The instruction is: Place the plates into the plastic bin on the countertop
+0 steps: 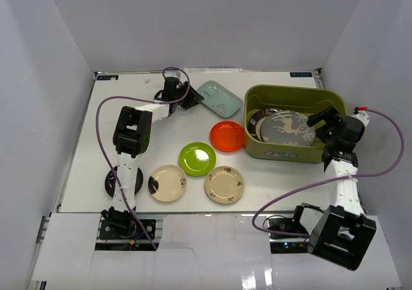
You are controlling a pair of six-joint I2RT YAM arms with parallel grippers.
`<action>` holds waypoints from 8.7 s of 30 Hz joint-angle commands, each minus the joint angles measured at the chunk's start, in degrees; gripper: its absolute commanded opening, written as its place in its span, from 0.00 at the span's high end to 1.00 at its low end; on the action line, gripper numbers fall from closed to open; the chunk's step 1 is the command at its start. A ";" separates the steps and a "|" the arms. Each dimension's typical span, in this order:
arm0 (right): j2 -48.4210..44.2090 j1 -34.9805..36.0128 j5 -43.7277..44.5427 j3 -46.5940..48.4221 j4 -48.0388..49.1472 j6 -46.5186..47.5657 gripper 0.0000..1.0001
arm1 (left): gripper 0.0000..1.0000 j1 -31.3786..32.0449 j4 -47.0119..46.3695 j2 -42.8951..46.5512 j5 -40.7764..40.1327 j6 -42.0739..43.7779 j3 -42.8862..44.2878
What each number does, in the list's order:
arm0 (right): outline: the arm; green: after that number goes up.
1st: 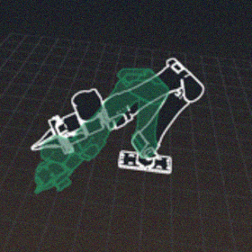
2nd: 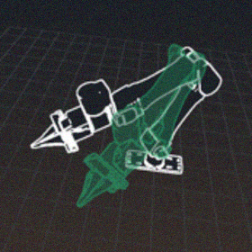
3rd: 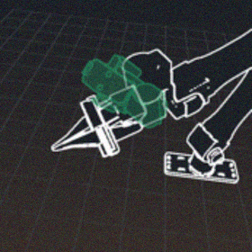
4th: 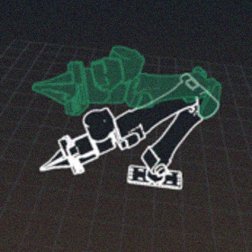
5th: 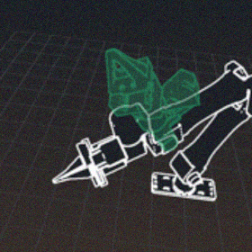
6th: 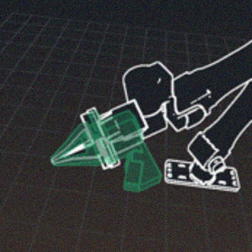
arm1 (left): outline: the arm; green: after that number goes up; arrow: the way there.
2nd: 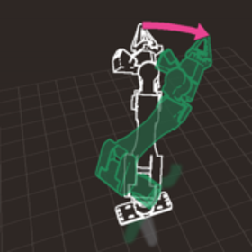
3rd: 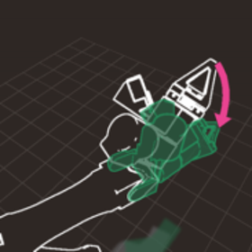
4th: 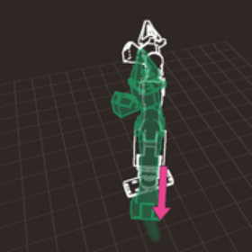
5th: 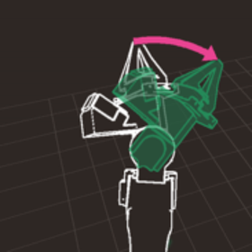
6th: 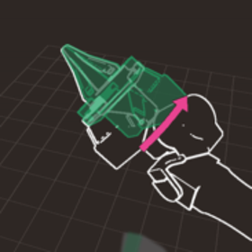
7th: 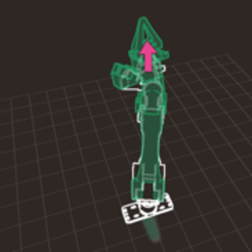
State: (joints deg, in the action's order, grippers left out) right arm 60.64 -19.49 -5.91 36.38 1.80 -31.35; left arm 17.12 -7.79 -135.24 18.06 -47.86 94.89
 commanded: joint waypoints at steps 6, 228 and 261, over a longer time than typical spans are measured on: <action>-2.72 0.06 0.83 0.27 1.97 0.68 0.01 | 0.64 0.80 3.21 -3.80 -3.91 0.66 4.77; -19.96 35.59 -10.37 9.60 -9.82 6.92 0.47 | 0.19 28.24 22.75 33.69 -27.29 23.95 5.70; 40.29 78.99 1.25 16.45 20.87 -3.02 0.92 | 0.33 -4.82 44.88 69.16 -39.95 18.32 -50.51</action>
State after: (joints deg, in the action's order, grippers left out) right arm 107.74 62.24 -7.60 54.92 21.10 -35.83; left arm 13.02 35.75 -65.65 -22.37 -33.95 40.40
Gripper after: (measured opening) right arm 0.089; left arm 0.683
